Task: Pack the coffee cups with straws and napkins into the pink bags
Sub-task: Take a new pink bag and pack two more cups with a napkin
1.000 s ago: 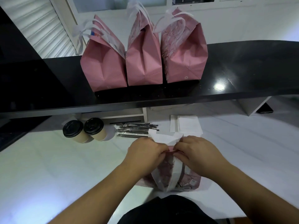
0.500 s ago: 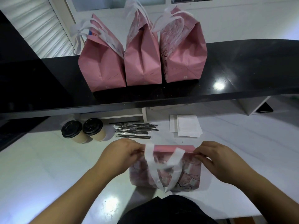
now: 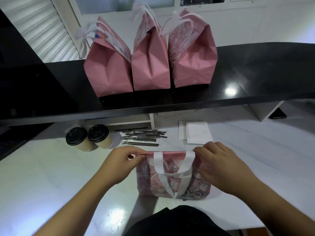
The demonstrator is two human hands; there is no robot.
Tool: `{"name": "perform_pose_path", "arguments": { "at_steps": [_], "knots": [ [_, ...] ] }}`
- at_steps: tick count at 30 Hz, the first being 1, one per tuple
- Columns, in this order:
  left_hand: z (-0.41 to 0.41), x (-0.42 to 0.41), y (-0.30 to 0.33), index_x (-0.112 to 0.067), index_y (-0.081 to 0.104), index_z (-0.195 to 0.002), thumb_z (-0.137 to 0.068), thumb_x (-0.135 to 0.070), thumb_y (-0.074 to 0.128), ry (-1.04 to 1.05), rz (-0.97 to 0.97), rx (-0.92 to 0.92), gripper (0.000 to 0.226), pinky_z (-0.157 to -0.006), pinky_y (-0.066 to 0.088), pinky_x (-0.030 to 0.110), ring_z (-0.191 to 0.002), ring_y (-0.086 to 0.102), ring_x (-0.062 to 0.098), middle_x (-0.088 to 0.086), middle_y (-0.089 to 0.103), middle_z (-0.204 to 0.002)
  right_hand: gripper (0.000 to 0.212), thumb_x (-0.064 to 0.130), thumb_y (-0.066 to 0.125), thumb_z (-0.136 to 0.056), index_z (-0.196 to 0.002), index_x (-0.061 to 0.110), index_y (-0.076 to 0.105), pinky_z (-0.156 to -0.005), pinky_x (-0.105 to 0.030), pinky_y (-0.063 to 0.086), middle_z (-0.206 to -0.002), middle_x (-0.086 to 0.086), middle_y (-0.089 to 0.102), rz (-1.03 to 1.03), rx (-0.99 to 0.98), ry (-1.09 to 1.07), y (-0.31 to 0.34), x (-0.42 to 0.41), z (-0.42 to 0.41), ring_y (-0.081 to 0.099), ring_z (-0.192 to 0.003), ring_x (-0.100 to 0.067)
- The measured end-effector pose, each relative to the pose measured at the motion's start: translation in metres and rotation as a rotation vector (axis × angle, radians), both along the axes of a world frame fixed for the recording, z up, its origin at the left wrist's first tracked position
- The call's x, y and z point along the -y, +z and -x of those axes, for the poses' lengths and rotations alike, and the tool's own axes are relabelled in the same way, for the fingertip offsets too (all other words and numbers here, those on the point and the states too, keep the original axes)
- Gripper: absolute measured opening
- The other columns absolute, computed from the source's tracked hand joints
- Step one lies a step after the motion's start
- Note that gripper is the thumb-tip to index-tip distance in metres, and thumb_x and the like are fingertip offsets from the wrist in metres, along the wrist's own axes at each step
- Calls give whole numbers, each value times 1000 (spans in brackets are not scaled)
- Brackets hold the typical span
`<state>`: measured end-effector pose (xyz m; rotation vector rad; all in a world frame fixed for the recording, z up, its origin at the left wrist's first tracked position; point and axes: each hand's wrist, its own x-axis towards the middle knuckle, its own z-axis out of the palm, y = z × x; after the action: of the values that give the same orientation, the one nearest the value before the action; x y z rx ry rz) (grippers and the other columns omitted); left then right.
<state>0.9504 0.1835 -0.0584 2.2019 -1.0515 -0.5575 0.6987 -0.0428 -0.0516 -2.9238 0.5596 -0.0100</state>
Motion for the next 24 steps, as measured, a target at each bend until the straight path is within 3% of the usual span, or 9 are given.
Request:
{"name": "perform_pose_path", "arguments": {
  "at_steps": [3,5,9,15,19,24],
  "knots": [
    [4,6,2,-50,81,-95,-96,-15,67,44,89,-163,38,-77,55,25,-90,71,-1,-26,77,-98,43,54,62,-87,-125,36,59,-87,-33,48,-114,13,63,29,16,-28,3,-11,-12,58,-101,-17],
    [8,11,4,-45,82,-97,-94,-11,65,78,121,-215,38,-78,56,27,-89,73,1,-19,79,-98,33,45,59,-90,-121,36,63,-82,-29,45,-107,13,66,18,36,-24,5,-14,-16,60,-96,-16],
    [17,26,9,-43,80,-98,-91,-8,62,111,153,-242,39,-84,61,38,-91,74,7,-19,78,-102,24,32,56,-94,-111,34,73,-69,-25,49,-94,14,70,-56,63,-47,14,-13,-9,64,-84,-13],
    [38,69,26,-56,62,-115,-97,-20,69,117,318,-123,41,-79,49,6,-107,59,-14,-28,59,-123,20,33,56,-95,-95,28,75,-58,-31,55,-84,15,67,-140,112,-233,45,6,22,61,-70,-11],
    [64,106,45,-56,58,-112,-94,-16,71,48,392,-139,45,-81,52,16,-107,58,-11,-23,60,-119,21,32,58,-98,-84,28,73,-61,-36,60,-73,11,66,-146,124,-386,95,36,50,62,-63,-12],
    [100,159,75,-65,52,-109,-89,-40,71,-77,430,-151,37,-76,44,4,-101,59,-9,-31,58,-112,24,25,62,-95,-72,27,68,-56,-41,61,-61,3,64,-84,236,-552,173,79,79,63,-54,-17]
  ]
}}
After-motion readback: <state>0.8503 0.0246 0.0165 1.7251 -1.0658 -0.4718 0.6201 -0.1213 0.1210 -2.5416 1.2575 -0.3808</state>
